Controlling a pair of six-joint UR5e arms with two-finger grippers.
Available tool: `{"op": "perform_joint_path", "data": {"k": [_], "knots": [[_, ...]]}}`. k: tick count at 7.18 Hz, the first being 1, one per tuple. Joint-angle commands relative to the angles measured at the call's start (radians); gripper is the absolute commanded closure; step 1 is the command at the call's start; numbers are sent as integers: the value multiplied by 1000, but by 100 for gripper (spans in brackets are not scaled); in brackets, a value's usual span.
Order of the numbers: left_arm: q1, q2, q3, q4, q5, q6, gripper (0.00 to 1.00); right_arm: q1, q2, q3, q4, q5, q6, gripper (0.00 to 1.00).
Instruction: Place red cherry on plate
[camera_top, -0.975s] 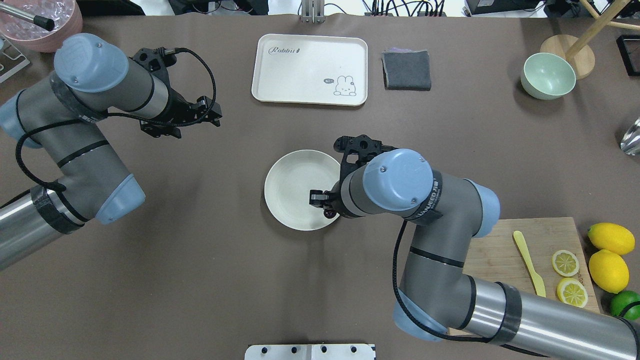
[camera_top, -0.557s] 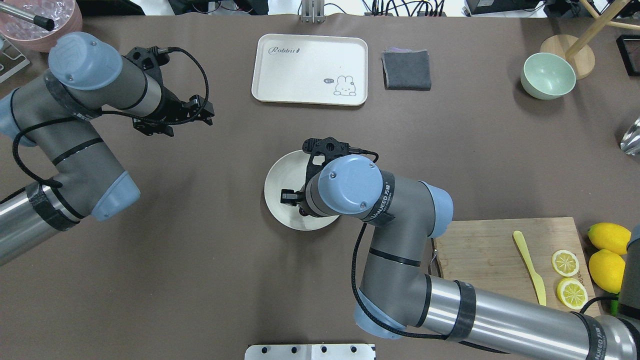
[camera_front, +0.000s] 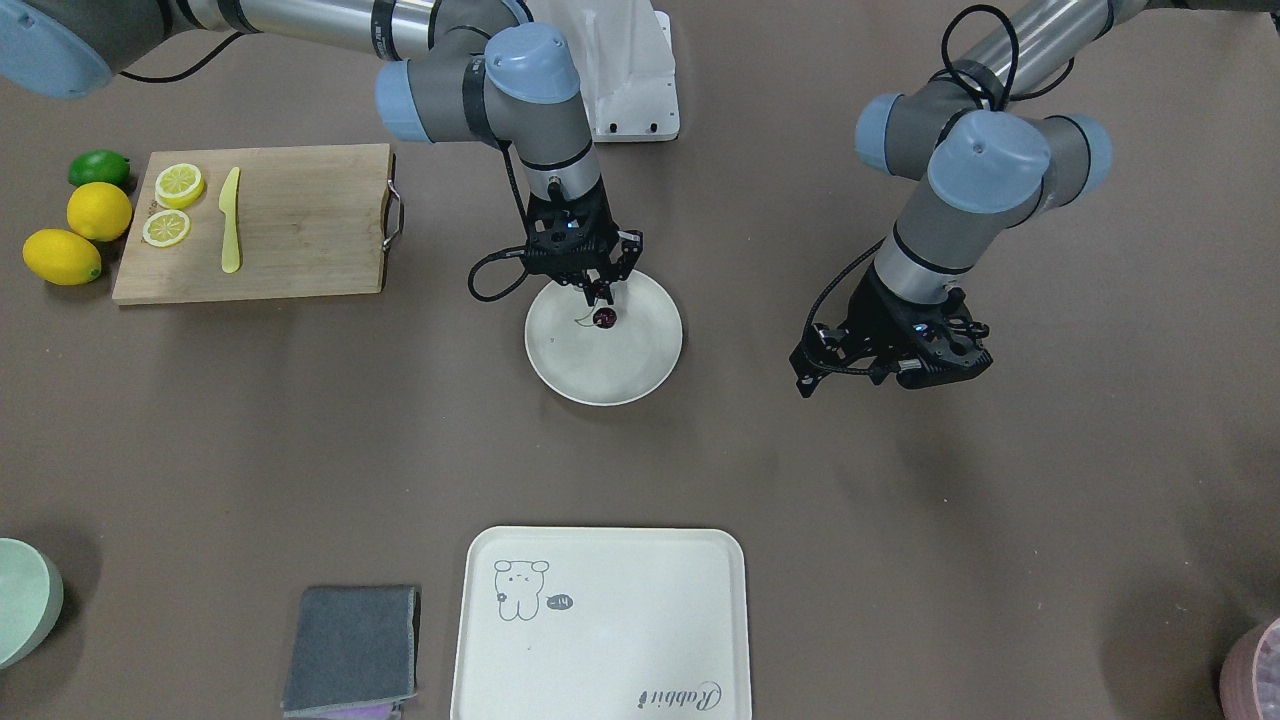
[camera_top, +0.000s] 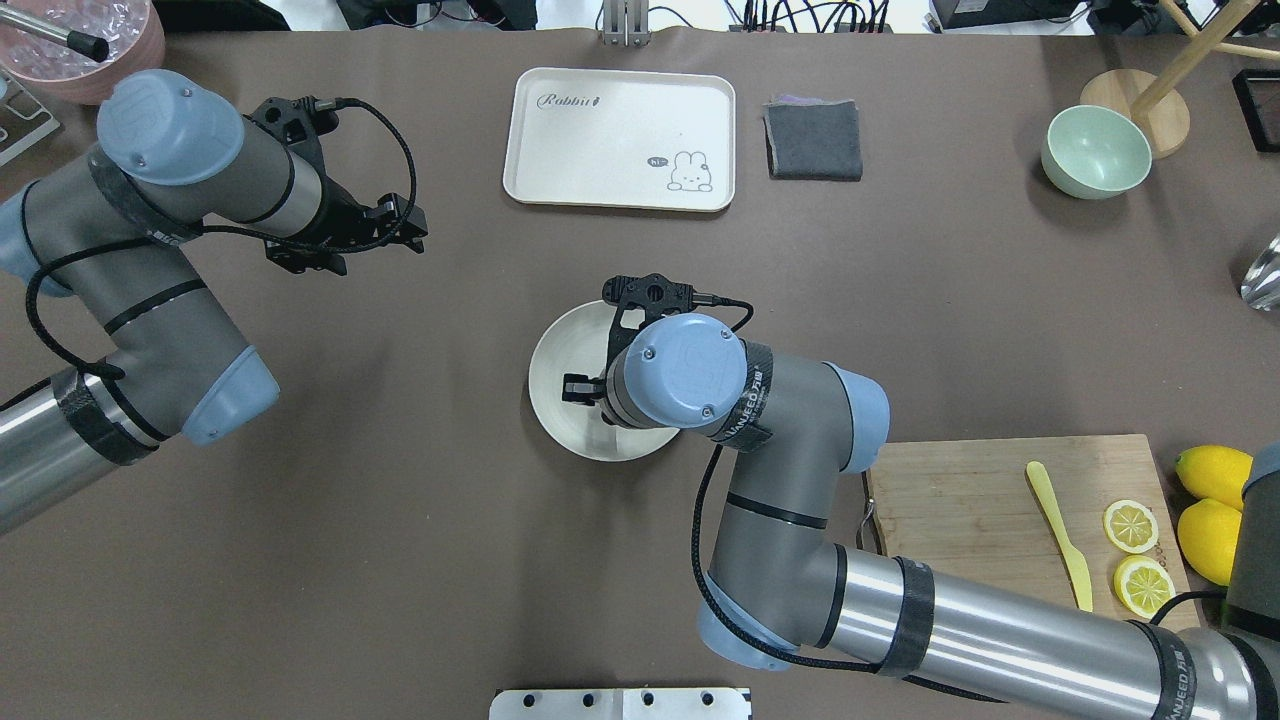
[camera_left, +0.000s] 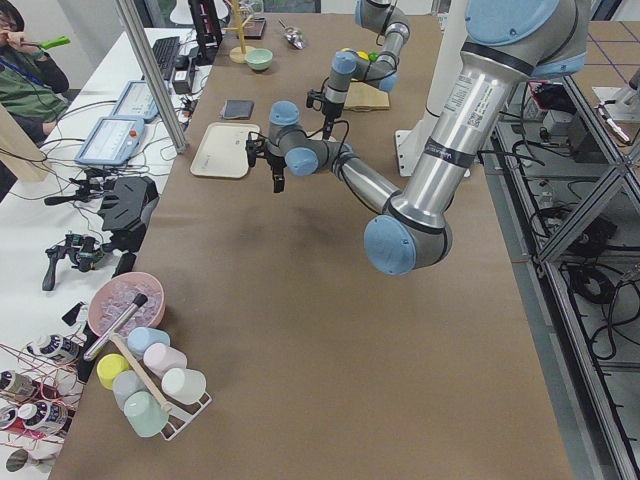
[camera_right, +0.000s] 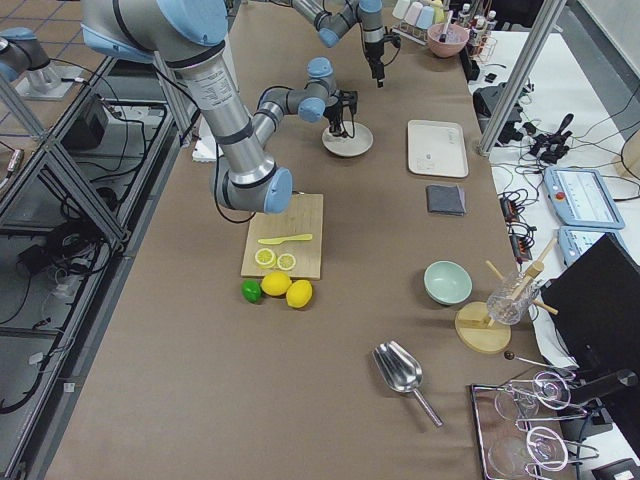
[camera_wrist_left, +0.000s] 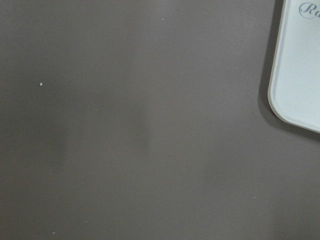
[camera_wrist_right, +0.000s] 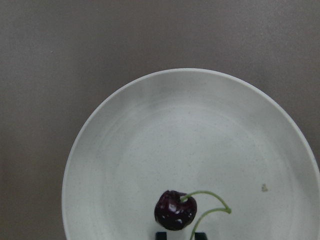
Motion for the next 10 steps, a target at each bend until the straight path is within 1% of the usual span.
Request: {"op": "perform_joint_path", "data": {"k": [1, 2, 3, 4, 5, 6, 7, 8, 9, 10], "knots": [[2, -8, -1, 1, 3, 0, 2, 2, 3, 0, 3, -8, 9, 0], [2, -6, -2, 0, 5, 2, 2, 14, 5, 11, -2, -3, 9, 0], [2, -9, 2, -2, 22, 3, 2, 34, -1, 43, -14, 10, 11, 0], [-8, -6, -7, -16, 22, 78, 2, 69, -6, 98, -84, 65, 9, 0], [-52, 0, -7, -14, 16, 186, 2, 128, -8, 212, -258, 161, 5, 0], [-100, 5, -7, 1, 13, 224, 2, 181, -17, 303, -407, 235, -6, 0], [-143, 43, -12, 1, -24, 227, 2, 246, -61, 368, -486, 277, -62, 0], [-157, 87, -33, -12, -17, 253, 2, 324, -136, 408, -517, 324, -187, 0], [-201, 156, -74, -22, -26, 326, 2, 420, -235, 433, -519, 374, -348, 0], [-246, 248, -140, -20, -26, 421, 2, 518, -341, 433, -517, 424, -558, 0]]}}
